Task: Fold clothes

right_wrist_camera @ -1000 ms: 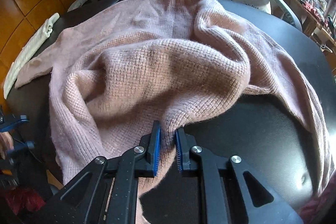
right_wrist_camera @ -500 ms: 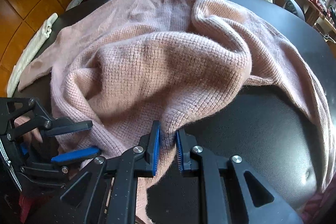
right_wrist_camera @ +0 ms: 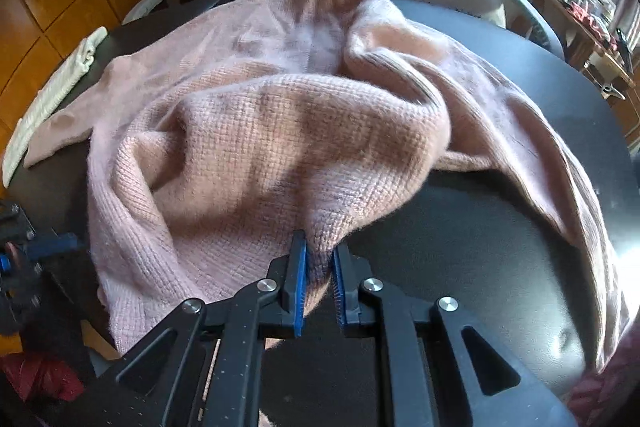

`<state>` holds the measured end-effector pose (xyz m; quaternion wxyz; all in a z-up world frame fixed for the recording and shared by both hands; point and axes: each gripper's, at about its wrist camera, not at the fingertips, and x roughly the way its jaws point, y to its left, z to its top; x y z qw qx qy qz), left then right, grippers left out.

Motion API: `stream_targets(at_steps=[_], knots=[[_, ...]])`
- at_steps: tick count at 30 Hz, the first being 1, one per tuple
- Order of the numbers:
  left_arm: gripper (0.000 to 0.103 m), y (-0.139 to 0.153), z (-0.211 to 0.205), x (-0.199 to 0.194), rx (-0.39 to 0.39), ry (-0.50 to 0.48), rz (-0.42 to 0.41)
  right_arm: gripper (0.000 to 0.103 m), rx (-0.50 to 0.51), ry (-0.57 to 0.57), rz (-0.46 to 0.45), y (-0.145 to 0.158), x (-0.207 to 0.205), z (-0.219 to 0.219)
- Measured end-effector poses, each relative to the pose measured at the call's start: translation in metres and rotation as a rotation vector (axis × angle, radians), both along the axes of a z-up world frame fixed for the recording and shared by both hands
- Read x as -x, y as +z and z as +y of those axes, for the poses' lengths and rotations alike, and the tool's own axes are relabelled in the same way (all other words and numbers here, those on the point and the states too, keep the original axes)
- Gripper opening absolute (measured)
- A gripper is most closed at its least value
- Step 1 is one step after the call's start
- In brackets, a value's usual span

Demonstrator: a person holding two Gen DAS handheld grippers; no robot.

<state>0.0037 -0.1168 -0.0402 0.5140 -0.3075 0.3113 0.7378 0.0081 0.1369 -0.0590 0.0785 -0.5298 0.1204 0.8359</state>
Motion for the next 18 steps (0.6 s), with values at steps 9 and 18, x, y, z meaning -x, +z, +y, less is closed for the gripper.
stream_targets(at_steps=[9,18], knots=[[0.023,-0.006,-0.021,0.041,-0.239,0.351,-0.511,0.025,0.020,0.017,0.105,0.033,-0.019,-0.023],[0.035,-0.012,-0.019,0.051,-0.432,0.442,-0.841,0.065,0.083,0.176,0.020,0.015,-0.019,-0.069]])
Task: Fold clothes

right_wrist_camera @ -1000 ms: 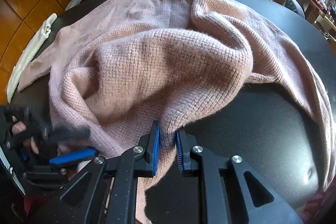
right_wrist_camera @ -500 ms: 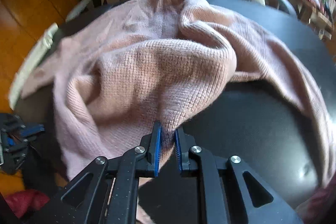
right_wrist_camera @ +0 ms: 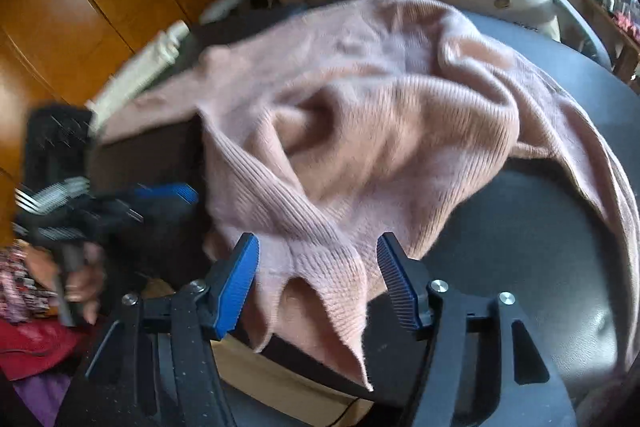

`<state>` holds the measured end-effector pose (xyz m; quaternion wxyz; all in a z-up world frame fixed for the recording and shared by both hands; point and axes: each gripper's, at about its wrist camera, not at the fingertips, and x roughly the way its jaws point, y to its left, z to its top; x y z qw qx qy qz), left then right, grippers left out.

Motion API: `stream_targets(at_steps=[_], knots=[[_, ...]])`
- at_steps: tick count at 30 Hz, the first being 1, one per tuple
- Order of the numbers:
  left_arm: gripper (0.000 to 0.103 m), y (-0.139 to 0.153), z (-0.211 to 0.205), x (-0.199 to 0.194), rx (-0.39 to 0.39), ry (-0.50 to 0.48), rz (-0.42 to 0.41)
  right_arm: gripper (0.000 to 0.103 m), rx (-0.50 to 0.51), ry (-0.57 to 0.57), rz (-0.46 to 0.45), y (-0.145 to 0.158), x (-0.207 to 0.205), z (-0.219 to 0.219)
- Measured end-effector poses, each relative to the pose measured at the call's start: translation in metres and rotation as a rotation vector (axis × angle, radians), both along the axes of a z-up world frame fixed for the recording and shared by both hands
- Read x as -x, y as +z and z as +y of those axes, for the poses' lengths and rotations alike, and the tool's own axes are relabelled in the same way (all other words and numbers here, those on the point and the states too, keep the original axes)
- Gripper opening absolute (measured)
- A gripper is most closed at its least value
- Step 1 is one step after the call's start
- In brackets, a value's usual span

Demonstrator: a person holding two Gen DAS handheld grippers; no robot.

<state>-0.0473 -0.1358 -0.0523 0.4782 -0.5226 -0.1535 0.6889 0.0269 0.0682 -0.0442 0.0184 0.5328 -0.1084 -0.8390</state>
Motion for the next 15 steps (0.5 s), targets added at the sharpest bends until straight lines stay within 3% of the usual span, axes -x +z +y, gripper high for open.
stream_targets(at_steps=[1,2,3,8,11,13,15], knots=[[0.036,0.000,0.000,0.002,-0.015,0.015,-0.019,0.061,0.007,0.004,-0.016,-0.006,0.002,-0.005],[0.037,0.000,-0.002,0.003,-0.028,0.032,-0.031,0.049,0.018,0.008,-0.028,-0.011,0.004,-0.009],[0.038,0.001,-0.005,0.005,-0.041,0.050,-0.043,0.019,0.051,0.011,-0.022,-0.013,0.005,-0.014],[0.040,0.009,-0.015,0.013,-0.056,0.118,-0.066,0.015,0.091,0.073,0.096,0.009,0.006,-0.047],[0.041,0.017,-0.024,0.013,-0.046,0.098,-0.043,0.015,0.102,0.154,0.165,0.024,0.005,-0.077],[0.043,0.018,-0.030,0.013,-0.042,0.085,-0.042,0.015,0.070,0.229,0.176,0.027,0.006,-0.102],[0.046,0.011,-0.037,0.015,-0.037,0.083,-0.093,0.015,0.043,0.287,0.178,0.023,0.005,-0.122]])
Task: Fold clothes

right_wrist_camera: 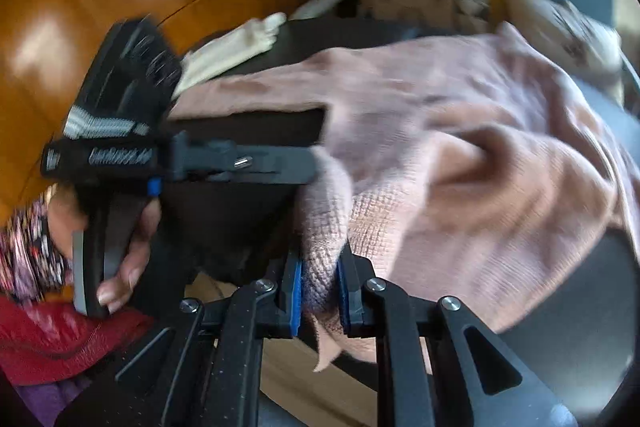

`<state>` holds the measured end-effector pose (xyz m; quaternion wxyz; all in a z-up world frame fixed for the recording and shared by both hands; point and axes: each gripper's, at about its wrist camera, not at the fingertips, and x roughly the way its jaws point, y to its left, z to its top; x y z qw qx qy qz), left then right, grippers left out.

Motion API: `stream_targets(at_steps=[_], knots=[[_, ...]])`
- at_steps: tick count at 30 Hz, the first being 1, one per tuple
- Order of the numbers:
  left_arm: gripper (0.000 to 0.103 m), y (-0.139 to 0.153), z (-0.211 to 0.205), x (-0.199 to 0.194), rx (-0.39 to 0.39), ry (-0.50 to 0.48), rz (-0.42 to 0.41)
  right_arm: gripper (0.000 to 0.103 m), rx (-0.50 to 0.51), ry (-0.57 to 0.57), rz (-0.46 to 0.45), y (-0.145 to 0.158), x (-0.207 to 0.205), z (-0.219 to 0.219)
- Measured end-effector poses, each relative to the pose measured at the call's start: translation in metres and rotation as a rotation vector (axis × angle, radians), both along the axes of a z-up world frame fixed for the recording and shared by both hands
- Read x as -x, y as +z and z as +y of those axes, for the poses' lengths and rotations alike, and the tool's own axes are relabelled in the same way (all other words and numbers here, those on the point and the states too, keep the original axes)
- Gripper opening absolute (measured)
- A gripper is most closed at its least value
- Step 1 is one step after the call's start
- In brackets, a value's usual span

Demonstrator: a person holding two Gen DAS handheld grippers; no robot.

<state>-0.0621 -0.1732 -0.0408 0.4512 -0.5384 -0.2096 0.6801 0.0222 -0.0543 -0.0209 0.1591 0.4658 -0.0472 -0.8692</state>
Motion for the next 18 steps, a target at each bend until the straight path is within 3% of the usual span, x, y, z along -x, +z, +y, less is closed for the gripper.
stream_targets(at_steps=[6,9,12,14,16,17,18], knots=[[0.058,-0.037,0.005,-0.001,-0.050,-0.029,-0.236,0.015,-0.019,0.082,-0.023,-0.016,0.001,-0.027],[0.059,-0.041,0.022,-0.007,0.013,-0.061,-0.196,0.015,-0.045,0.107,-0.029,-0.019,0.000,-0.036],[0.057,-0.045,0.036,-0.010,0.028,-0.094,-0.187,0.018,-0.026,0.095,-0.042,-0.021,-0.002,-0.033],[0.048,-0.048,0.035,-0.007,-0.011,-0.062,-0.218,0.021,0.031,0.049,-0.060,-0.022,-0.006,-0.018],[0.025,-0.049,0.027,-0.003,-0.038,-0.028,-0.214,0.024,0.087,-0.011,-0.066,-0.021,-0.013,0.004],[0.022,-0.048,0.024,-0.001,-0.041,-0.012,-0.207,0.025,0.116,-0.041,-0.069,-0.020,-0.017,0.015],[0.018,-0.048,0.020,0.001,-0.045,0.003,-0.200,0.033,0.137,-0.101,-0.066,-0.020,-0.023,0.033]])
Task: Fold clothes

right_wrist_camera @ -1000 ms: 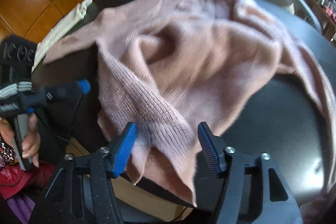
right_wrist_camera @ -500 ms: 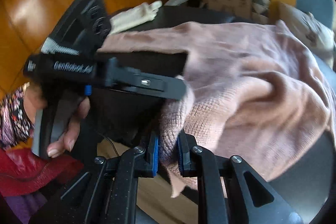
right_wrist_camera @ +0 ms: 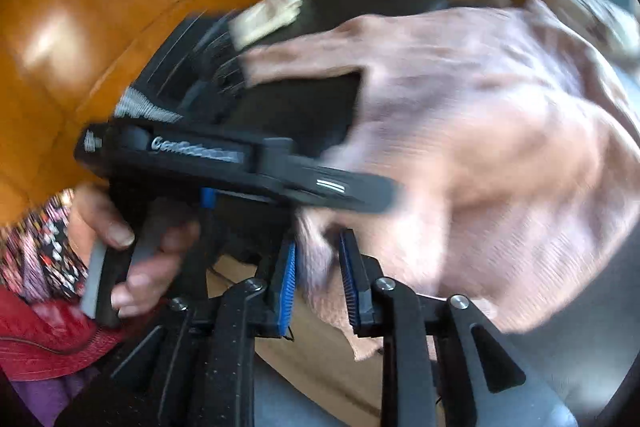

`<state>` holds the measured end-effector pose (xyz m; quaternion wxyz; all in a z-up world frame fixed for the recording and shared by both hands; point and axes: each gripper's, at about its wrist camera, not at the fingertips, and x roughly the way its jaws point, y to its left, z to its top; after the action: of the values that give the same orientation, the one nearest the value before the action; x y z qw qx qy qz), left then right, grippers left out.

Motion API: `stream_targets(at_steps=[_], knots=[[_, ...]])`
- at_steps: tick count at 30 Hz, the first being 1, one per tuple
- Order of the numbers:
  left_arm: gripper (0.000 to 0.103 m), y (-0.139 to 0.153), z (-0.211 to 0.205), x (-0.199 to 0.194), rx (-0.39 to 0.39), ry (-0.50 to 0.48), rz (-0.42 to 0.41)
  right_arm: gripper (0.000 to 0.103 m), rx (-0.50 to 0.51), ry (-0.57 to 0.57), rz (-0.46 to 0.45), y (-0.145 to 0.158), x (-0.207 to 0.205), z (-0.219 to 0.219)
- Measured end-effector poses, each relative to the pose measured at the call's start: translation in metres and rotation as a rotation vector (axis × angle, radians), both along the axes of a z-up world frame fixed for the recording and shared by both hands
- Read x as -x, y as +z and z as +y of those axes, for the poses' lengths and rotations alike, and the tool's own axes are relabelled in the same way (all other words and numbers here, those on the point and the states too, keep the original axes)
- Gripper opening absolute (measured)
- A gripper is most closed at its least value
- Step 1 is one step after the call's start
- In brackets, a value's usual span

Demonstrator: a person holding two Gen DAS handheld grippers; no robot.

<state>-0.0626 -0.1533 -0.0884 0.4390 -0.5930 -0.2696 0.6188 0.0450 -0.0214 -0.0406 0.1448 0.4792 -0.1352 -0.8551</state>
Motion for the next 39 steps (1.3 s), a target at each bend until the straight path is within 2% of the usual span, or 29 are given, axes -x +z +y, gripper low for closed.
stream_targets(at_steps=[1,2,4,6,8,11,15,18,19,20,22,26,30,34,36,37,39], knots=[[0.016,0.002,-0.003,0.001,0.007,0.021,0.020,0.041,0.017,-0.067,0.000,0.000,-0.006,0.019],[0.015,0.005,-0.007,0.003,0.014,0.042,0.041,0.043,0.035,-0.133,0.001,0.000,-0.013,0.038],[0.015,0.014,-0.012,0.007,0.013,0.075,0.083,0.046,0.005,-0.299,-0.024,-0.005,-0.028,0.079],[0.015,0.022,-0.017,0.015,-0.002,0.106,0.110,0.049,-0.040,-0.400,-0.077,-0.013,-0.037,0.106],[0.014,0.029,-0.020,0.022,-0.007,0.132,0.132,0.049,-0.063,-0.434,-0.121,-0.022,-0.038,0.119],[0.014,0.034,-0.023,0.030,0.007,0.151,0.150,0.049,-0.082,-0.397,-0.142,-0.033,-0.026,0.119],[0.014,0.029,-0.031,0.034,0.024,0.169,0.139,0.050,-0.120,-0.406,-0.172,-0.049,0.001,0.110],[0.015,0.022,-0.038,0.032,0.029,0.196,0.132,0.066,-0.158,-0.442,-0.126,-0.054,0.012,0.098],[0.015,0.019,-0.040,0.032,0.031,0.200,0.122,0.066,-0.181,-0.444,-0.100,-0.055,0.013,0.093],[0.015,0.015,-0.041,0.033,0.033,0.204,0.112,0.065,-0.200,-0.443,-0.074,-0.056,0.014,0.089],[0.015,0.015,-0.045,0.032,0.032,0.200,0.113,0.023,-0.180,-0.432,-0.031,-0.056,0.014,0.087],[0.015,0.023,-0.043,0.031,0.041,0.182,0.144,0.019,-0.128,-0.410,-0.041,-0.041,0.015,0.104],[0.015,0.034,-0.035,0.027,0.057,0.141,0.203,0.019,-0.203,-0.371,0.053,0.019,0.001,0.113],[0.015,0.039,-0.034,0.026,0.065,0.129,0.225,0.019,-0.230,-0.326,0.101,0.065,-0.001,0.122],[0.015,0.041,-0.037,0.027,0.052,0.129,0.216,0.017,-0.228,-0.318,0.112,0.080,0.002,0.123],[0.015,0.043,-0.039,0.028,0.042,0.128,0.208,0.011,-0.236,-0.314,0.122,0.087,-0.001,0.123],[0.015,0.049,-0.045,0.032,0.051,0.119,0.212,0.011,-0.253,-0.304,0.136,0.094,0.001,0.113]])
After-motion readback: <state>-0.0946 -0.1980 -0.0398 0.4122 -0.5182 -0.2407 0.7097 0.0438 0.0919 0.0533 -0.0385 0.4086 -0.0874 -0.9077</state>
